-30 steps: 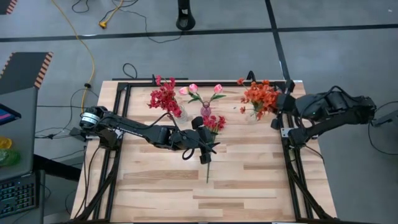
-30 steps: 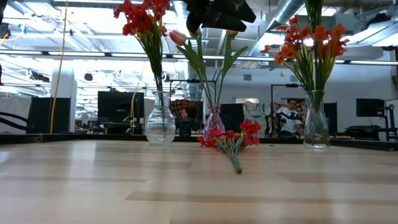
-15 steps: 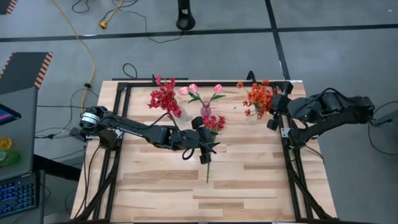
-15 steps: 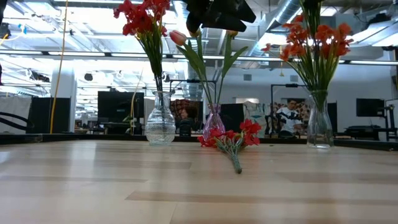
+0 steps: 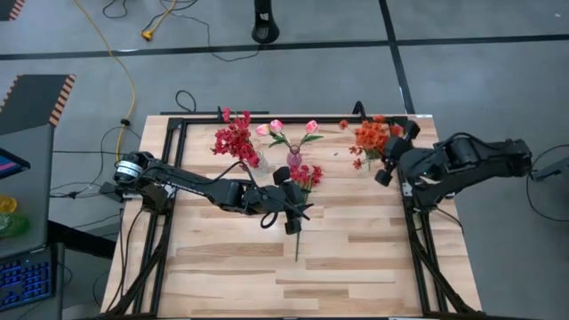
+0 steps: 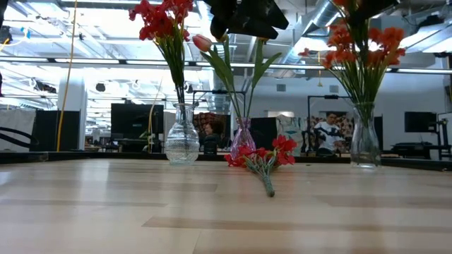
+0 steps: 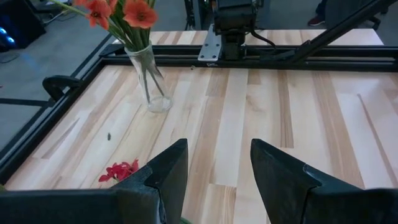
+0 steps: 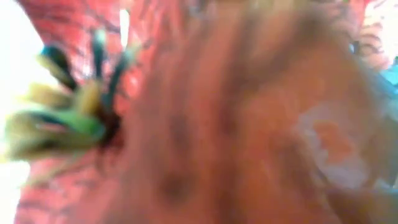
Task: Sort flowers into vase by color
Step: Put the orange flowers into the right transparent vase
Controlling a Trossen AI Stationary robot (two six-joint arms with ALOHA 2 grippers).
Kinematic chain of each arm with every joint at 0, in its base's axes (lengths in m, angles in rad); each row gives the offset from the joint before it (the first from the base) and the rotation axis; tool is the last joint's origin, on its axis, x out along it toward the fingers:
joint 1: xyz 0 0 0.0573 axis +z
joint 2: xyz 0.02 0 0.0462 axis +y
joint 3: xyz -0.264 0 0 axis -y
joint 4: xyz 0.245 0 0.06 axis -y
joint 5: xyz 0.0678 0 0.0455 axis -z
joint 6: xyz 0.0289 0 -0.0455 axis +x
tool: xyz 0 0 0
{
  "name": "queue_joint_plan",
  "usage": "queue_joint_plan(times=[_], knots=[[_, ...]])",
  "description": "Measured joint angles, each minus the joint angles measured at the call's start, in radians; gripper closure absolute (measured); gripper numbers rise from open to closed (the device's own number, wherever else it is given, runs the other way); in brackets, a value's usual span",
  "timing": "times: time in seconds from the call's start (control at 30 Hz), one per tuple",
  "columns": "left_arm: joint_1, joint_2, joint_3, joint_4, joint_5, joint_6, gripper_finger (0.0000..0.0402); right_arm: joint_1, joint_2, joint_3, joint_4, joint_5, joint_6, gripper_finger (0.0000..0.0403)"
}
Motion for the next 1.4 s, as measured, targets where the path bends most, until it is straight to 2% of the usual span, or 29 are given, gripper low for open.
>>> queue_joint_plan(times=[0.33, 0.5, 0.73, 1.4], knots=[[0.000, 0.000, 0.000, 0.001, 0.000, -0.003, 0.0238, 0.000, -0.088, -0.147, 0.048, 0.002, 0.109, 0.0351], [0.000, 0.000, 0.000, 0.001, 0.000, -0.017, 0.0238, 0.000, -0.092, -0.227, 0.119, 0.002, 0.112, 0.0351], [0.000, 0.000, 0.000, 0.000, 0.002, -0.018, 0.0238, 0.000, -0.084, -0.309, 0.119, 0.005, 0.197, 0.0351], [0.000, 0.000, 0.000, 0.000, 0.005, -0.018, 0.0238, 0.000, -0.085, -0.336, 0.125, -0.001, 0.204, 0.0326]])
